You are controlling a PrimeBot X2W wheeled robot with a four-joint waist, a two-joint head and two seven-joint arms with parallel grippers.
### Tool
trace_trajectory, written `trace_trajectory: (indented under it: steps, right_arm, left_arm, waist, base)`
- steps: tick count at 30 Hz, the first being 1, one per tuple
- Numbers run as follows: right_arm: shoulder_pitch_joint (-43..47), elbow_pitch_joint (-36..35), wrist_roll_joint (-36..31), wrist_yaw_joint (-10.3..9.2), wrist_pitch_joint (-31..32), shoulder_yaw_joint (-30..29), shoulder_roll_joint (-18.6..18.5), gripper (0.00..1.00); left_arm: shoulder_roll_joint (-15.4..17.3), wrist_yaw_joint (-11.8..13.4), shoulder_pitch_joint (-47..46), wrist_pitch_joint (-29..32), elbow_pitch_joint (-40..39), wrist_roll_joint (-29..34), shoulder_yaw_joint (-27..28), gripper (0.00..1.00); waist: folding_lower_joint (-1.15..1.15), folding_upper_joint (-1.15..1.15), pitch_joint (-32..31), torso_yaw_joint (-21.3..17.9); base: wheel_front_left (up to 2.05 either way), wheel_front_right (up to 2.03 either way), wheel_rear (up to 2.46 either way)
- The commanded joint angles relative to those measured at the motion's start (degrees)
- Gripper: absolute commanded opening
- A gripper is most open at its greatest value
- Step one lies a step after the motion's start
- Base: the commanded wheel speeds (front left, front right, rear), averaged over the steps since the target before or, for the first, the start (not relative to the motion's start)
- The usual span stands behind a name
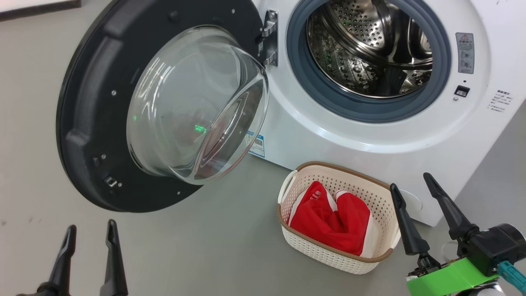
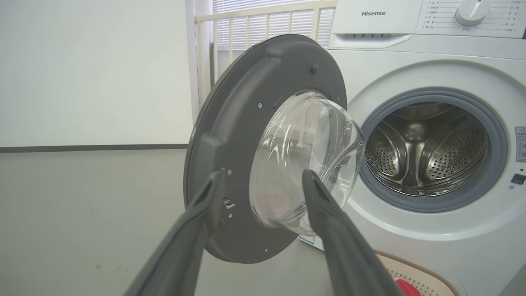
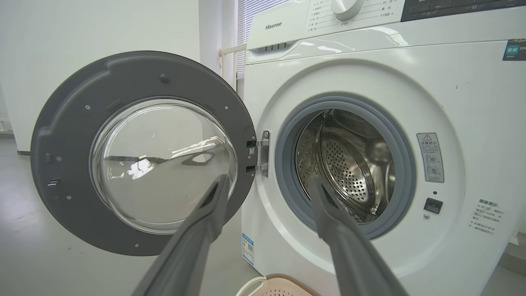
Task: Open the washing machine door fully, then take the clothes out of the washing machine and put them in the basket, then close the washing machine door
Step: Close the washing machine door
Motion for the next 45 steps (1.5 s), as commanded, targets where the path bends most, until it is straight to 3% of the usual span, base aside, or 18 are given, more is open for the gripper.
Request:
trace_trajectory:
  steps: [1, 7, 8, 9, 10, 11, 19, 25, 31, 35, 37, 40, 45]
  right_arm:
    - [-2.77, -0.93, -0.01, 0.2, 0.08, 1.65, -1.15, 1.0]
    - [-3.58, -0.24, 0.53, 0.2, 0.05, 2.51, -2.02, 1.0]
    - [-3.66, -0.17, 0.61, 0.2, 0.04, 2.6, -2.12, 1.0]
    - [-3.66, -0.17, 0.61, 0.2, 0.04, 2.6, -2.12, 1.0]
    - [-3.73, -0.1, 0.7, 0.2, 0.04, 2.68, -2.22, 1.0]
    - [-3.76, -0.02, 0.8, 0.2, 0.03, 2.76, -2.31, 1.0]
    - [-3.1, -0.15, 1.12, 0.2, 0.41, 2.29, -2.58, 1.0]
    - [-2.25, -1.28, 0.76, 0.2, 1.57, 1.11, -2.93, 1.0]
    - [-1.31, -2.5, 0.05, 0.2, 3.29, -0.41, -2.65, 1.0]
    - [-1.2, -3.47, -0.19, 0.2, 4.18, -0.64, -2.73, 1.0]
    - [-1.0, -3.72, -0.29, 0.2, 4.64, -0.99, -2.91, 1.0]
    - [-0.68, -3.97, -0.64, 0.2, 5.27, -1.86, -3.01, 1.0]
    - [-1.04, -4.28, -1.17, 0.2, 6.59, -2.31, -2.9, 1.0]
  left_arm:
    - [0.65, 0.55, -1.08, -0.19, -1.97, 0.42, 2.52, 1.0]
    - [0.51, 1.03, -0.59, -0.87, -2.24, 0.5, 2.76, 1.0]
    - [0.5, 1.03, -0.56, -0.99, -2.18, 0.47, 2.78, 0.45]
    - [0.5, 1.03, -0.56, -0.99, -2.18, 0.47, 2.78, 0.45]
    - [0.52, 1.01, -0.55, -1.09, -2.08, 0.42, 2.81, 0.19]
    - [0.55, 0.98, -0.57, -1.19, -1.96, 0.39, 2.82, 0.0]
    - [0.91, 0.54, -5.14, -3.92, -0.45, -0.44, 4.66, 0.0]
    - [0.5, -1.4, -17.47, -7.09, 4.07, -4.95, 9.14, 0.0]
    - [-0.88, -3.97, -32.71, -7.91, 15.07, -13.49, 14.4, 0.0]
    - [-0.18, -5.43, -42.54, -5.01, 26.88, -21.45, 19.16, 0.0]
    - [-0.54, -4.73, -47.25, -2.44, 33.36, -26.12, 21.98, 0.0]
    - [-2.14, -0.88, -53.8, 4.68, 42.76, -34.7, 26.93, 0.0]
    - [-0.51, 1.88, -59.62, 10.89, 51.27, -39.4, 29.52, 0.0]
  waist:
    - [0.0, 0.0, 0.46, 0.34]
    - [0.0, 0.0, 0.89, 0.54]
    - [0.0, 0.0, 0.9, 0.53]
    - [0.0, 0.0, 0.9, 0.53]
    - [0.0, 0.0, 0.89, 0.5]
    - [0.0, 0.0, 0.86, 0.47]
    - [0.0, 0.0, 0.88, 0.01]
    - [0.0, 0.0, 1.21, -0.46]
    - [0.0, 0.0, 1.35, -1.16]
    - [0.0, 0.0, 2.27, -2.58]
    - [0.0, 0.0, 2.75, -2.99]
    - [0.0, 0.0, 3.26, -3.38]
    - [0.0, 0.0, 4.25, -4.45]
  base:
    - [0.0, 0.0, 0.0]
    - [0.0, 0.0, 0.0]
    - [0.0, 0.0, 0.0]
    - [0.0, 0.0, 0.0]
    - [0.0, 0.0, 0.0]
    - [0.0, 0.0, 0.0]
    - [0.0, 0.0, 0.0]
    - [0.0, 0.0, 0.0]
    - [0.0, 0.0, 0.0]
    - [0.0, 0.0, 0.0]
    - [0.0, 0.0, 0.0]
    - [0.0, 0.0, 0.0]
    - [0.0, 0.0, 0.0]
